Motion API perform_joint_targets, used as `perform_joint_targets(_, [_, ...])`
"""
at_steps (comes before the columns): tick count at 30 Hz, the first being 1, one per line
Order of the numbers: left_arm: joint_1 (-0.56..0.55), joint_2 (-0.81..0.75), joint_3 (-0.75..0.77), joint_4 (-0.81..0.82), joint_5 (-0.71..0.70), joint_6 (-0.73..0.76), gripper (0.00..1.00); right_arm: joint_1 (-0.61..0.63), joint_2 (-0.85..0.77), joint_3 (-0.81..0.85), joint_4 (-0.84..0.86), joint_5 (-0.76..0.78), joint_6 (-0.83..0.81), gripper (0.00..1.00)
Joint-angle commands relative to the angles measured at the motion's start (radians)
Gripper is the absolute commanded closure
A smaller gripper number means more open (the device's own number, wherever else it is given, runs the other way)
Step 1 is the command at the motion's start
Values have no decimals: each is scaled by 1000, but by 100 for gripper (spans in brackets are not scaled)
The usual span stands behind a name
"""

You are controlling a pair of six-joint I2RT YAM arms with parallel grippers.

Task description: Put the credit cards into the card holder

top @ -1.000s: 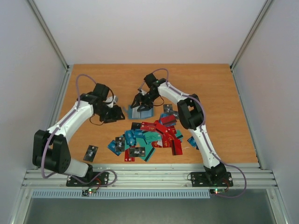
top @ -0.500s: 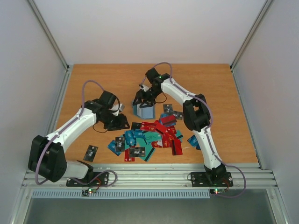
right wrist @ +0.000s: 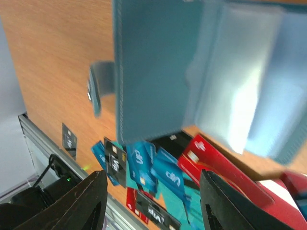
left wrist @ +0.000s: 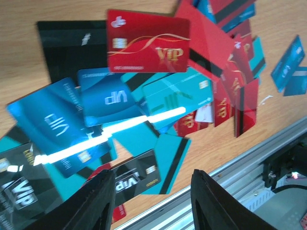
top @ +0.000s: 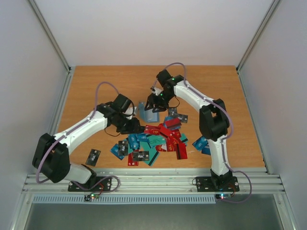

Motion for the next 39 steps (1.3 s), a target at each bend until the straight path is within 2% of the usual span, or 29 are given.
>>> perform_joint_targets(1, [-70,51,71,85,9,-29,55,-42,-154,-145,23,67,28,47])
perform_joint_targets(8, [-169,202,164,138,9,-34,62,-114,-431,-534,125,85,176,47])
perform_joint_targets(13, [-180,323,244,173,13,-52,65,-139,-587,-769,222,46,280,46])
perform_joint_targets(18, [-180,444,356,141,16,-23,65,-199,-678,-967,343,-10,392,46])
perform_joint_targets(25, [-178,584,470,89,33,53,61,-211,-680,-1096,506,-87,483,46])
perform_joint_targets(29, [-177,639,506,66,41,89,62,-211,-663,-1108,530,-102,490,47])
perform_joint_targets(39, [-163,672,503,74,38,102,63,-211,-588,-1131,616,-150,493,47])
